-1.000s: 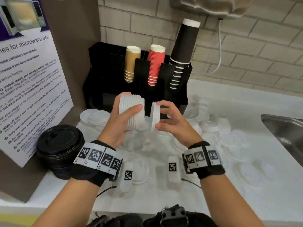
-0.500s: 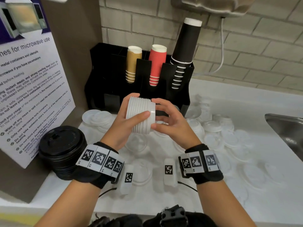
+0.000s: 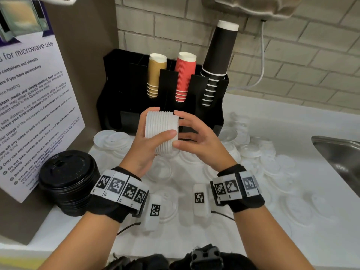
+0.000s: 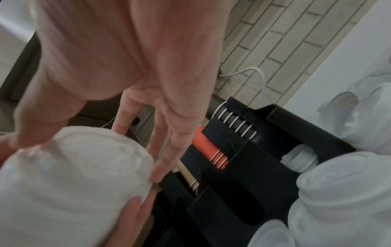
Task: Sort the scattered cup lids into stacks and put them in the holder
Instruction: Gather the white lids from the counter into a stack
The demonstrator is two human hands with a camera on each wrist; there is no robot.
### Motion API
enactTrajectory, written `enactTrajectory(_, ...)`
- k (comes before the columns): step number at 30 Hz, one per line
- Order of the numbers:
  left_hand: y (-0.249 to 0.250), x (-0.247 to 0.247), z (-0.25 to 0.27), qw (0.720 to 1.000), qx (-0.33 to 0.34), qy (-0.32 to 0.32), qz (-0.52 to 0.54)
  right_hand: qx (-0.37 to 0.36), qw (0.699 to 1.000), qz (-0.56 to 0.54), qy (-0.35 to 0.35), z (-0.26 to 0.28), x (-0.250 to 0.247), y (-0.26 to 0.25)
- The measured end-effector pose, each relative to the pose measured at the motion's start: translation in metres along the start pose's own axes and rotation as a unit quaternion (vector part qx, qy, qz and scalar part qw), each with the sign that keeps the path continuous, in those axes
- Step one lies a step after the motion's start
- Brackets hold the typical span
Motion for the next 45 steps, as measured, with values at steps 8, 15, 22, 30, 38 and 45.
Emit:
enactTrajectory(8,0.009,-0.024,-0.006,0.997,0.024,0.064,0.030,0.169,0.901,0.396,-0.050,-0.041,-0.061,0.025)
enactTrajectory(15,0.007,-0.026,-0.007,0.997,0.024,0.064,0.018,0.276,0.633,0.688,-0.226,-0.033,-0.045,0.071)
enactTrajectory(22,0.005,-0.024,-0.007,0.998,0.024,0.058,0.005,0.267,0.600,0.695,-0.293,-0.033,-0.039,0.079)
enactTrajectory(30,0.004,-0.028,-0.008,0.998,0.019,0.066,0.014,0.219,0.838,0.482,-0.134,-0.038,-0.061,0.055)
enactTrajectory(38,-0.010,-0.014,-0.007,0.998,-0.012,0.054,0.031,0.115,0.987,0.054,0.097,-0.007,-0.062,0.014)
enactTrajectory(45,-0.015,0.007,-0.007,1.000,-0.003,0.011,0.021,0.025,0.987,-0.105,0.120,0.027,-0.026,0.006)
Point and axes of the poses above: each hand's wrist, its own z-axis away from the middle knuckle, its own x-axis out of the palm, y = z × x, the point moved 4 cm from there along -z, towards the middle knuckle, and after that the axes turned 13 degrees about -z, right-handed, at the moved point
